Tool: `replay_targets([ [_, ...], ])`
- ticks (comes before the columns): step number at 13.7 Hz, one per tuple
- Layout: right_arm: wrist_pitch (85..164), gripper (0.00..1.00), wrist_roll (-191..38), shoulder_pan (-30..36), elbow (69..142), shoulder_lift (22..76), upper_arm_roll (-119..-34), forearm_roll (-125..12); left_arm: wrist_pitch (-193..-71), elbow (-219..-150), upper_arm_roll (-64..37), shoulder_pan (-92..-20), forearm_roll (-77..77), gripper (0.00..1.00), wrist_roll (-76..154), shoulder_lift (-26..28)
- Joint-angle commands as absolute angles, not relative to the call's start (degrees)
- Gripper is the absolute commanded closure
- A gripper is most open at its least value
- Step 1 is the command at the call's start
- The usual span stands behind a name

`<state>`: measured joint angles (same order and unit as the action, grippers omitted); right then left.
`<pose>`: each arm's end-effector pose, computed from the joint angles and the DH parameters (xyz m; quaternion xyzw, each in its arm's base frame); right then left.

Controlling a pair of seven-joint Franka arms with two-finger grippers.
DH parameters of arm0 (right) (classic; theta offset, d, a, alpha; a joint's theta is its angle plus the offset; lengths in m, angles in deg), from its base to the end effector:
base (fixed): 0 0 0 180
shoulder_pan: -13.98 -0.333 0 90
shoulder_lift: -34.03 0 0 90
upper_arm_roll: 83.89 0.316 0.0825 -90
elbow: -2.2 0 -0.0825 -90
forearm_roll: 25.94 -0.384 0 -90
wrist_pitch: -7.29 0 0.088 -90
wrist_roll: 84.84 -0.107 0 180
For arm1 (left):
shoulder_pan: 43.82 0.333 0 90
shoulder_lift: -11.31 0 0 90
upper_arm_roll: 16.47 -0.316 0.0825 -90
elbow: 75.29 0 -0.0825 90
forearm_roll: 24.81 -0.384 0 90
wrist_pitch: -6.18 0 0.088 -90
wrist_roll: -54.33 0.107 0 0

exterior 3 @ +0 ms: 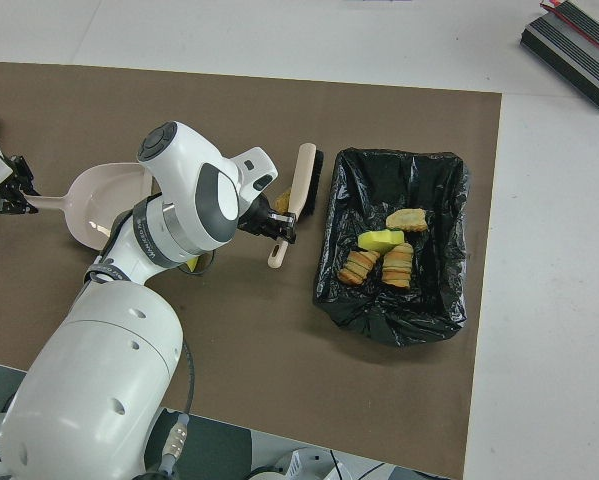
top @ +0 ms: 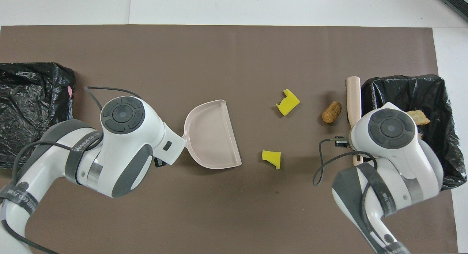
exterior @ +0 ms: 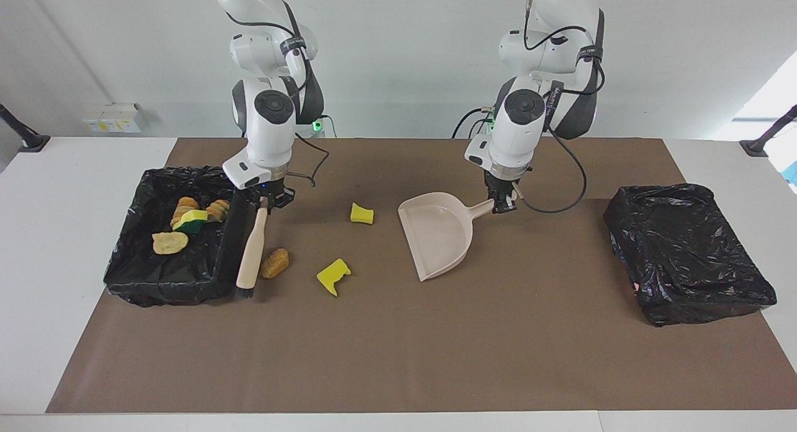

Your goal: Sweep and dump trash in bin

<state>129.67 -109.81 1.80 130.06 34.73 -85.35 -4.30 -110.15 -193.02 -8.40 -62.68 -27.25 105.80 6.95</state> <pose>0.5099 0.0803 0.3597 0.9867 -0.0136 -0.0035 0.1619 0.4938 -0.2472 0.3928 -0.7673 0.6393 0.0515 0.0024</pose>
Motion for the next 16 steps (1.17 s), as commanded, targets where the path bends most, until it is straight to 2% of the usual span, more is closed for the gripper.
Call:
replay_targets([
  [1,130.86,1.00,-106.30,2.04,130.52,35.78,-84.41,-3.17,-111.24,-195.87,-9.17,-63.15,-27.10,1.00,105.39,9.20],
  [8,131.74,1.00,-98.55,-7.71,129.73,35.96,-84.32,-14.93,-110.97,-196.14,-9.17,-62.80,-27.10,1.00,104.95,9.29],
  [13,132.09,1.00,-100.47,-16.58,126.92,38.51,-84.32,-22.58,-110.80,-196.14,-9.17,-62.62,-27.10,1.00,105.04,9.29],
  [16,132.01,1.00,-100.84,-21.15,126.56,38.25,-84.24,-26.01,-110.80,-196.14,-9.17,-62.54,-27.10,1.00,105.04,9.29],
])
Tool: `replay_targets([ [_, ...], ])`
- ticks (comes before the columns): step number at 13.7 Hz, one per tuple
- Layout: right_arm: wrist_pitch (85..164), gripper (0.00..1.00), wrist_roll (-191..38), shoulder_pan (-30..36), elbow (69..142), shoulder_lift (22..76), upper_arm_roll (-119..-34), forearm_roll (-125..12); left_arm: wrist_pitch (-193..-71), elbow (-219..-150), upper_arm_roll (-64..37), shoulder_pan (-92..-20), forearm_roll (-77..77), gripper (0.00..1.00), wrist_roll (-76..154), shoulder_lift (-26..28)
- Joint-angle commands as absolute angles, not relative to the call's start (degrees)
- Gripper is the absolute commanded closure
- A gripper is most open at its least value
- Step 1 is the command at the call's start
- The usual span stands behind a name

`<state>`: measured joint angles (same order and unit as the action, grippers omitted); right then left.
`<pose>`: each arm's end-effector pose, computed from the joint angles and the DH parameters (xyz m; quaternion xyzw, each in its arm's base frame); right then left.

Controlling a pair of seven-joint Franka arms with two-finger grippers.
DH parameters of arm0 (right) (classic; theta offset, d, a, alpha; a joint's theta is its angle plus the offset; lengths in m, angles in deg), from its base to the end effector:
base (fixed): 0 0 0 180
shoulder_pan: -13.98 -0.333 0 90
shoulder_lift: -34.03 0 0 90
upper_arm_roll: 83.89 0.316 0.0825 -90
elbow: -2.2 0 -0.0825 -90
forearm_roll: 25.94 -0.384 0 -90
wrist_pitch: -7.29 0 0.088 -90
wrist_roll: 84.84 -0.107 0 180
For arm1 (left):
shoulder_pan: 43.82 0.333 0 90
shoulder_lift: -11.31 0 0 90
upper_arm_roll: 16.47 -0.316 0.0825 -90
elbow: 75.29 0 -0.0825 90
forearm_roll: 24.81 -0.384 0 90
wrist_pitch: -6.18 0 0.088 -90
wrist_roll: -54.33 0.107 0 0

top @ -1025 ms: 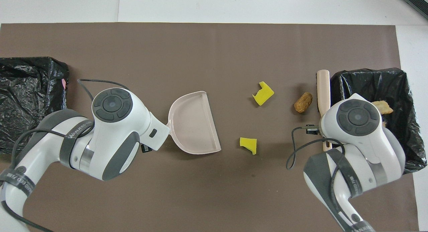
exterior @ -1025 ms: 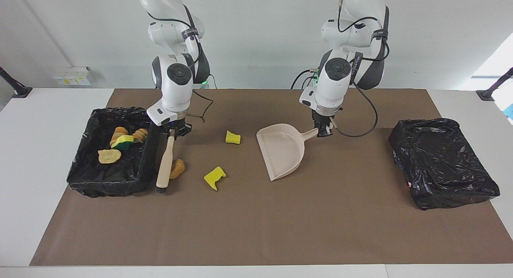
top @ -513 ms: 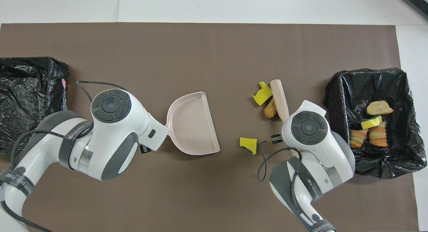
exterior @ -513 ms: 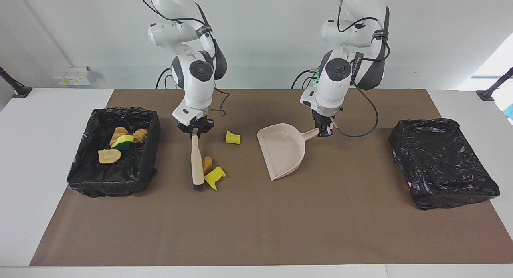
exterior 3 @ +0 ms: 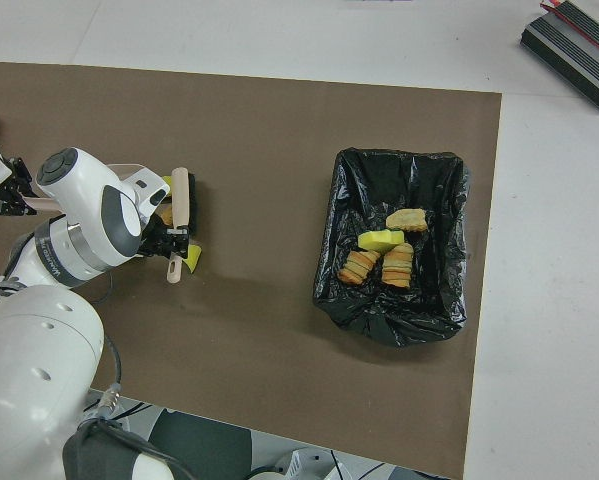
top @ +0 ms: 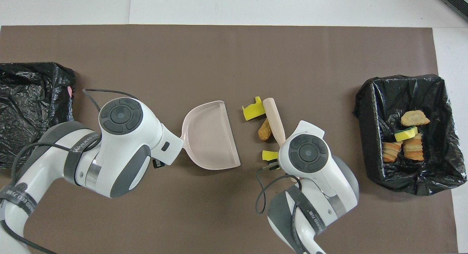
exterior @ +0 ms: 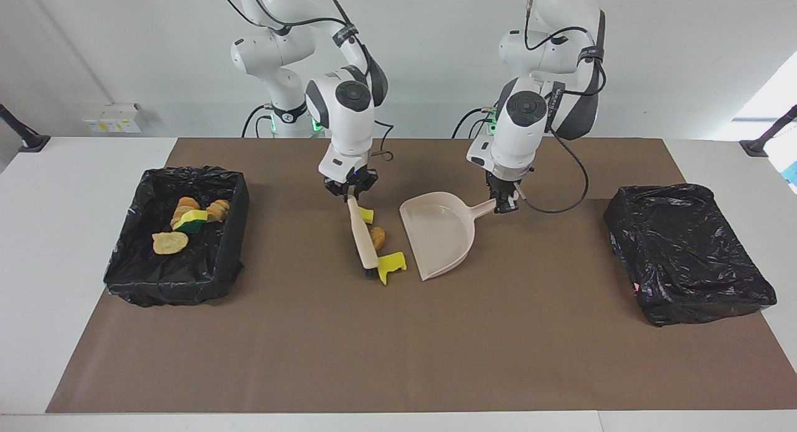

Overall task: Sweep and dump trash in bin
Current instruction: 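Sweep the sponges and tan chunk into the dustpan with the right gripper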

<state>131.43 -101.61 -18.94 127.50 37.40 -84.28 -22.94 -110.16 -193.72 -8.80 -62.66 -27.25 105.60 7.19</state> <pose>0.4493 0.2841 0.3545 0.9873 0.1523 -0.0270 0.0358 0.4926 -0.2422 0.3897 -0.7705 0.6350 0.0555 0.0019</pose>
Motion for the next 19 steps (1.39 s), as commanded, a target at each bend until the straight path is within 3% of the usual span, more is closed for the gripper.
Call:
replay_targets([
  [1,132.09,1.00,-100.74,-22.48,126.56,38.25,-84.24,-27.94,-110.80,-196.14,-9.08,-62.54,-27.10,1.00,105.04,9.29],
  [8,131.48,1.00,-92.13,-27.67,124.37,38.34,-83.89,-41.40,-110.62,-196.14,-9.17,-62.54,-27.10,1.00,105.04,9.29],
  [11,124.57,1.00,-91.43,-26.71,119.12,37.81,-84.58,-41.32,-110.54,-196.14,-9.17,-62.45,-27.10,1.00,105.04,9.38],
  [13,120.07,1.00,-91.34,-23.91,115.06,37.81,-84.68,-40.27,-110.62,-196.22,-9.17,-62.36,-27.10,1.00,105.13,9.38],
  [19,111.27,1.00,-104.57,-22.58,116.27,35.35,-84.94,-25.15,-111.24,-198.16,-9.17,-62.36,-27.10,1.00,105.57,10.35],
])
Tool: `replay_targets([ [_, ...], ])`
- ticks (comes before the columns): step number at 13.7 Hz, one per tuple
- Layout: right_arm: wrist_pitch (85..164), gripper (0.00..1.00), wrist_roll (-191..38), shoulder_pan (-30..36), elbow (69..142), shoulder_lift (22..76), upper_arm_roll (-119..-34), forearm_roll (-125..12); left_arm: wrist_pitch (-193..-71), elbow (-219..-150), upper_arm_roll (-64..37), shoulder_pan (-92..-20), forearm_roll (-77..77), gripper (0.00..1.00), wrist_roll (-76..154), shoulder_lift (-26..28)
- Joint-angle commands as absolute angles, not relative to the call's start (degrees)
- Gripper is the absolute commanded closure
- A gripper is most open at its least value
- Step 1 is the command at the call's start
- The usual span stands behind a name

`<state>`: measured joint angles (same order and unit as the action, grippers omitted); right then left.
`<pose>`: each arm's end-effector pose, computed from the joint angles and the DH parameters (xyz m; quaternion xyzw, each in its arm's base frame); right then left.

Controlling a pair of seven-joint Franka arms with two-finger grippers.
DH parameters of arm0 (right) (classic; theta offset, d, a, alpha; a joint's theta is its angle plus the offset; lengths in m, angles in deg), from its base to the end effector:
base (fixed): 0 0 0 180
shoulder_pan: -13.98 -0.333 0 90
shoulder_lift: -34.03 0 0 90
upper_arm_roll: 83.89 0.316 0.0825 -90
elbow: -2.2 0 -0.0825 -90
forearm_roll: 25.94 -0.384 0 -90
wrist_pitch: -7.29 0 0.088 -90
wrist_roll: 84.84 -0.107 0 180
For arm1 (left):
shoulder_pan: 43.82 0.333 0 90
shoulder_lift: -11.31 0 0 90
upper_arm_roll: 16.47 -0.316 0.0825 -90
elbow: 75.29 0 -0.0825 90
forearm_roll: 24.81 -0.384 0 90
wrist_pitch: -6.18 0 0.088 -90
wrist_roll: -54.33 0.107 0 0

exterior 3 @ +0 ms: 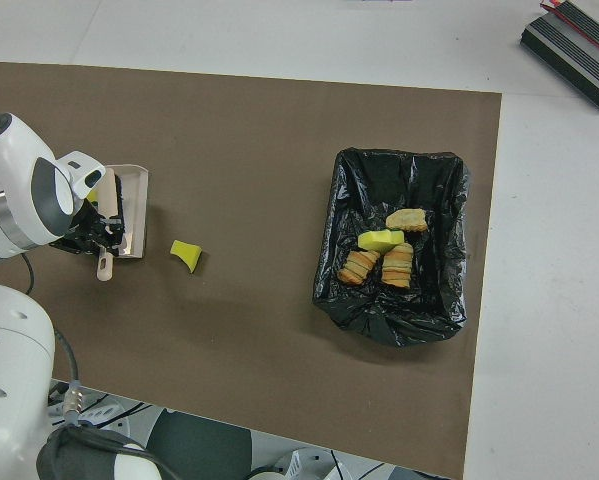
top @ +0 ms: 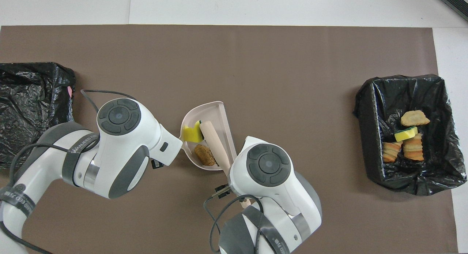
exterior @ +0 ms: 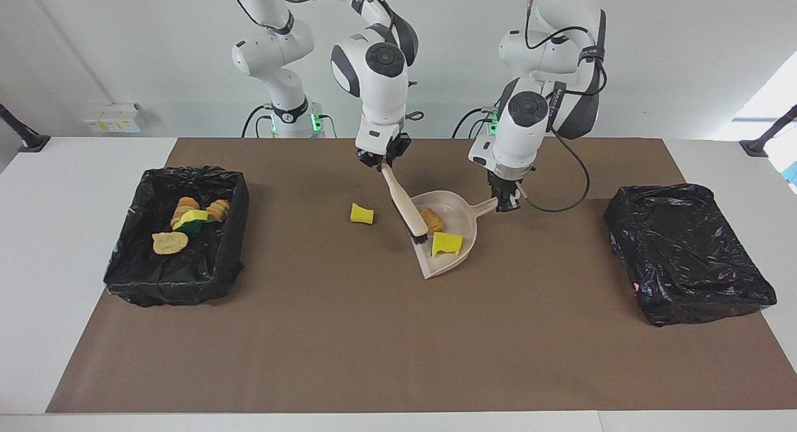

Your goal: Sweep and dump trash in bin

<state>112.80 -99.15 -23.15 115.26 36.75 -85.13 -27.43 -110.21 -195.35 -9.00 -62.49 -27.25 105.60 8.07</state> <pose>0.4415 0.3222 0.4311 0.9792 0.1819 -0.0860 0.0274 0.4869 -0.2357 0.3854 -0.7721 0.6324 0.0618 0.0014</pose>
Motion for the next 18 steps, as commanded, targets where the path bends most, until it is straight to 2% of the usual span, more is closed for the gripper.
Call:
replay_targets([
  [1,111.18,1.00,-109.57,-21.79,117.41,34.91,-84.85,-24.19,-111.15,-198.16,-9.17,-62.36,-27.10,1.00,105.57,10.35],
  [5,113.53,1.00,-120.67,-17.41,123.12,32.72,-84.76,-22.51,-111.24,-198.16,-9.17,-61.92,-27.10,1.00,105.48,10.35],
  [9,123.98,1.00,-122.36,-11.69,135.32,28.06,-84.68,-22.42,-111.41,-199.38,-9.26,-61.83,-27.10,1.00,105.92,10.70],
  [11,130.48,1.00,-124.11,-11.42,140.43,27.88,-84.68,-22.42,-113.16,-202.19,-9.35,-60.43,-27.10,1.00,106.53,12.10],
  [13,131.66,1.00,-127.27,-12.29,141.77,27.61,-84.42,-22.42,-116.84,-205.35,-9.35,-60.34,-27.01,1.00,107.32,13.51],
  [15,131.31,1.00,-132.88,-15.88,141.77,27.00,-84.06,-23.12,-117.30,-205.63,-9.35,-60.34,-27.01,1.00,107.50,13.69],
  [18,127.63,1.00,-140.19,-19.67,141.85,25.25,-83.97,-24.52,-117.30,-205.72,-9.35,-60.95,-27.01,1.00,106.36,13.07],
])
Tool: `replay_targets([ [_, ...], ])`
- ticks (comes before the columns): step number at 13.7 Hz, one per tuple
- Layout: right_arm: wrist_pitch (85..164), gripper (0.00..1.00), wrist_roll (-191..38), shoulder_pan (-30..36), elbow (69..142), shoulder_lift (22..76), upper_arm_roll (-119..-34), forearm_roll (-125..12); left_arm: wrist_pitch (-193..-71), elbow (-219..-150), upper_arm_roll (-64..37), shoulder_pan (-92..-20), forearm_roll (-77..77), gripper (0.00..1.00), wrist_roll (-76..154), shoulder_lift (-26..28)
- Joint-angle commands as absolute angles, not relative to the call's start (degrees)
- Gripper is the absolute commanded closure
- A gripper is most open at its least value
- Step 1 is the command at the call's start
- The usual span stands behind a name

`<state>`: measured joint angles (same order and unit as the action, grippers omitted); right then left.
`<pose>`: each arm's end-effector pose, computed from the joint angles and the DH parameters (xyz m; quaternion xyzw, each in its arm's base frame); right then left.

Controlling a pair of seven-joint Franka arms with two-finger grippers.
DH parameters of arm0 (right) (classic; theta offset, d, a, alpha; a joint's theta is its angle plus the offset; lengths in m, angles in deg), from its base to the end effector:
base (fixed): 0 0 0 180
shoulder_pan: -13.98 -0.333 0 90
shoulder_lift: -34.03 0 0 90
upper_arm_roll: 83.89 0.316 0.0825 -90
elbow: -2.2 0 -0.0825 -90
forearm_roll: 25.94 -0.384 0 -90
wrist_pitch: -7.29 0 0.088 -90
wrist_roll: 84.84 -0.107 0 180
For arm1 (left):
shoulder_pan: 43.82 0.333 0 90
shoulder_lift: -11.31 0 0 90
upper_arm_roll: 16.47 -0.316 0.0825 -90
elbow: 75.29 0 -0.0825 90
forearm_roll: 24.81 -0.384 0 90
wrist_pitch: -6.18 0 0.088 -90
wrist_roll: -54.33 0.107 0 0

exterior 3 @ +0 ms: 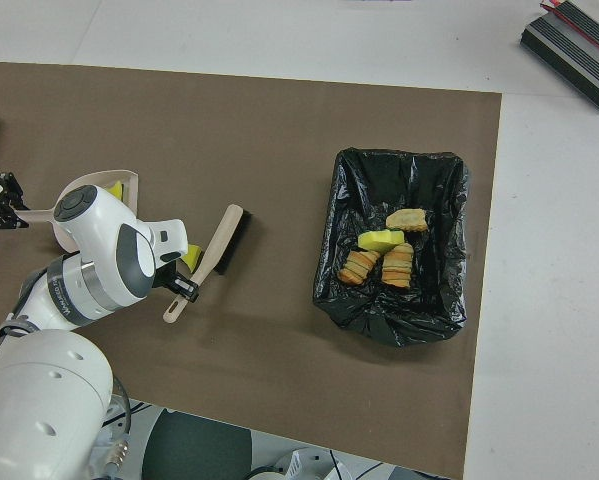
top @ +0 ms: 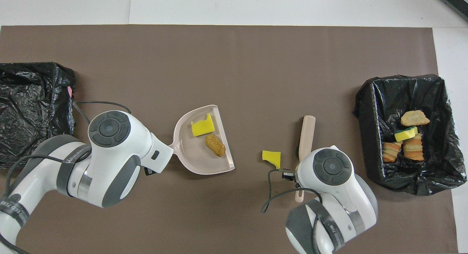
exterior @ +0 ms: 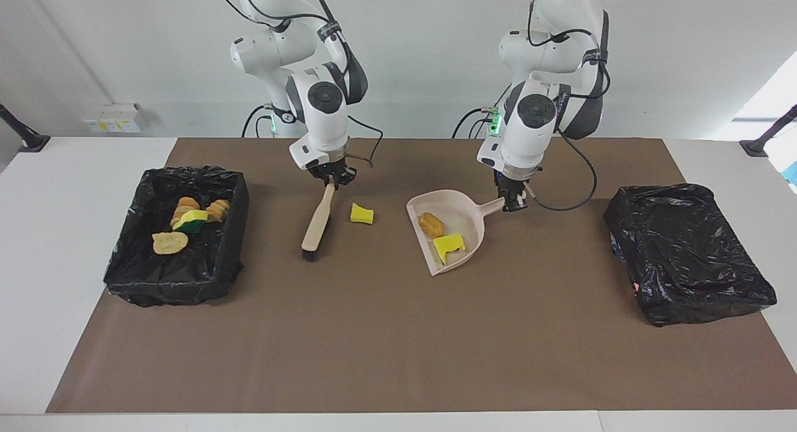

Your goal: Sweep and dump trash in bin

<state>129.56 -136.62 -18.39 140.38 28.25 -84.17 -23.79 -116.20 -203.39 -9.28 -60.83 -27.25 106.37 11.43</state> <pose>0.3883 0.2416 0.3369 0.9832 -0.1590 -0.0559 0.0699 0.4682 -0.2084 0.3628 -0.7780 0.6261 0.0516 0.0053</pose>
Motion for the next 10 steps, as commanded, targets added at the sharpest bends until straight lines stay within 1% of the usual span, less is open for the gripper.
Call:
replay_targets([
  [1,127.18,1.00,-140.55,-21.24,141.85,24.98,-83.97,-27.58,-117.30,-205.72,-9.35,-60.95,-27.01,1.00,106.36,13.07],
  [3,127.26,1.00,-140.82,-22.05,142.55,24.80,-84.06,-32.07,-117.30,-205.72,-9.35,-60.95,-27.01,1.00,106.27,13.07],
  [6,128.58,1.00,-140.65,-24.16,141.33,27.43,-84.06,-34.37,-117.30,-205.63,-9.35,-61.04,-27.01,1.00,106.18,13.07],
  [9,127.53,1.00,-133.65,-24.07,135.72,31.11,-83.97,-34.55,-117.21,-205.63,-9.35,-61.04,-27.01,1.00,106.18,13.07],
  [10,126.83,1.00,-128.05,-24.16,132.83,34.09,-83.97,-35.68,-117.30,-205.63,-9.35,-61.04,-27.01,1.00,106.18,13.07],
])
